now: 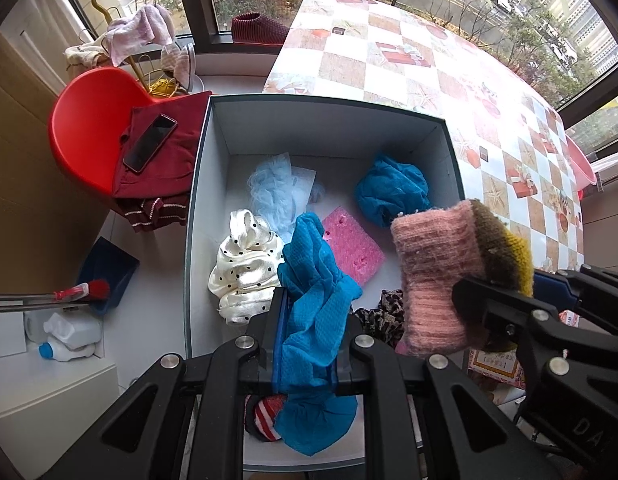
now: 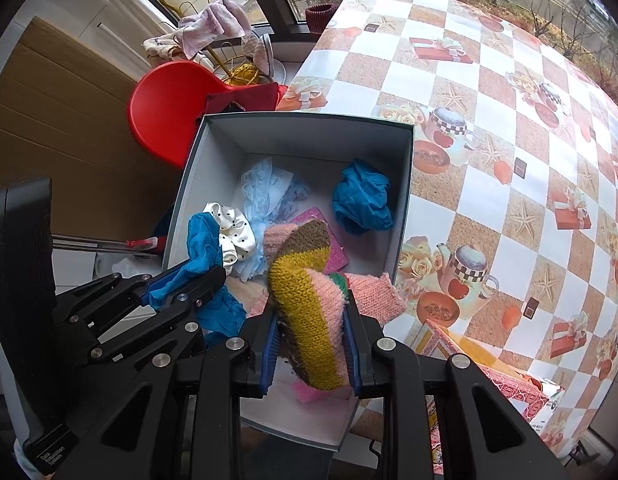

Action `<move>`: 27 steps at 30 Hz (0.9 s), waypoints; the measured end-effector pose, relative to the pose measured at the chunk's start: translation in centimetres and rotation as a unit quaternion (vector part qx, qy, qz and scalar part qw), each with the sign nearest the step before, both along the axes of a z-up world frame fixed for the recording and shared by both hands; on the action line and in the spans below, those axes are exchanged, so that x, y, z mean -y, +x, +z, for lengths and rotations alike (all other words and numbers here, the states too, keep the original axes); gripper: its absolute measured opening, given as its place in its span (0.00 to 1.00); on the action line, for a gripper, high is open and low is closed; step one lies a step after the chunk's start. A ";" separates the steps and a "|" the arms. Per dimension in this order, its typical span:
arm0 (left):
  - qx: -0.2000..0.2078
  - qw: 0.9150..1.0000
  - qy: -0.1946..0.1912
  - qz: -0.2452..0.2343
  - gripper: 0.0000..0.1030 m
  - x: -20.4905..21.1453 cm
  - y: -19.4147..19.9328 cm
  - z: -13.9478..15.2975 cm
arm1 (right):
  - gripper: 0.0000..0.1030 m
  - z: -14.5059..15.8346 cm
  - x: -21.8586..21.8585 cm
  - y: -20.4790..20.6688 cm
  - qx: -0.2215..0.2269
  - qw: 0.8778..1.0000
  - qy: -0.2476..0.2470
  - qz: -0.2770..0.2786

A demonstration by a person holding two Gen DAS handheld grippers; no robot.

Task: Organize soft objects
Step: 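Open both grippers to drop the blue glove and striped sock into the box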

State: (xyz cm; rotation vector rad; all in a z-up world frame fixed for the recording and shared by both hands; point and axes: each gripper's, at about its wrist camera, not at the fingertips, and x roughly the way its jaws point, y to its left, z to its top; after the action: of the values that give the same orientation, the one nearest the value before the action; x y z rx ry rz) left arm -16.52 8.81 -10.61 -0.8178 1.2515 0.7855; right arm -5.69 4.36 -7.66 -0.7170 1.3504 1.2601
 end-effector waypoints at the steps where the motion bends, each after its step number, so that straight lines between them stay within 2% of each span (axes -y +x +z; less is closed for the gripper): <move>1: 0.000 1.000 0.000 0.000 0.17 0.0 0.0 0.0 | 0.28 0.0 0.0 0.0 0.000 1.000 0.000 0.000; 27: -0.006 1.000 -0.006 0.004 0.17 -0.2 -0.2 -0.5 | 0.28 -0.8 -0.5 -0.3 0.006 1.000 -0.011 0.004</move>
State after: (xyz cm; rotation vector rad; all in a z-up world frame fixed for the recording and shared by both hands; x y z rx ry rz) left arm -16.72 9.04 -11.09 -0.8291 1.2643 0.7914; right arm -5.95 4.82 -8.42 -0.7438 1.3546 1.2478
